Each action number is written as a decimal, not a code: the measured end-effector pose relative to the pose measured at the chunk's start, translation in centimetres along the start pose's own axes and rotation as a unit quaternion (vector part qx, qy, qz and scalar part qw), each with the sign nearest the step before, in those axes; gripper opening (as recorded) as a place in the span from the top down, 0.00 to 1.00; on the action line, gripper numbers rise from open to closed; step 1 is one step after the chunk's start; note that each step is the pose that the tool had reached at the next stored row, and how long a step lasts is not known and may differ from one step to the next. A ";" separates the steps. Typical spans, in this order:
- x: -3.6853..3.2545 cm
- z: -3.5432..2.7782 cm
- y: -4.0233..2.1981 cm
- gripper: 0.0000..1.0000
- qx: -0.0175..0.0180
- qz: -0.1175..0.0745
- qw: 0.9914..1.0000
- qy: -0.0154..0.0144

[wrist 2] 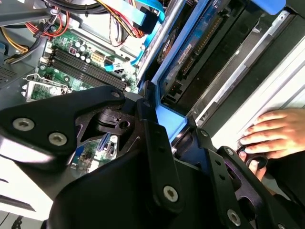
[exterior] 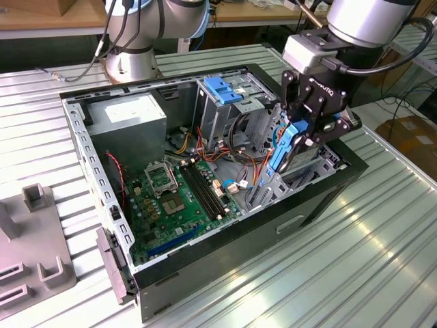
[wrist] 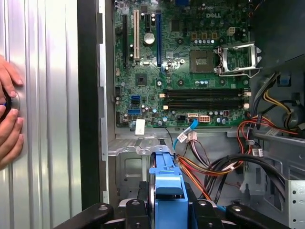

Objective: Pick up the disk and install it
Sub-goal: 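Insert the disk into the insertion slot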

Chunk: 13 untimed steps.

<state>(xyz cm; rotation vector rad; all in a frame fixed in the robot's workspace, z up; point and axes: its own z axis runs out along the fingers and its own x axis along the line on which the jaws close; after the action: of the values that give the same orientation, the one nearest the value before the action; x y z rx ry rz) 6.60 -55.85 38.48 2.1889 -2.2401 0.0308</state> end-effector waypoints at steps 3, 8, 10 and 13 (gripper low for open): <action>0.00 0.38 0.01 0.63 0.000 0.000 1.000 0.000; 0.00 1.17 0.00 0.63 0.000 0.000 1.000 0.000; 0.00 1.54 0.00 0.63 0.000 0.000 1.000 0.000; -0.01 2.04 0.00 0.63 0.000 0.000 1.000 0.000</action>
<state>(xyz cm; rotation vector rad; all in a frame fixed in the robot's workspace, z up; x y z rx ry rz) 6.61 -55.89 36.44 2.1888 -2.2401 0.0309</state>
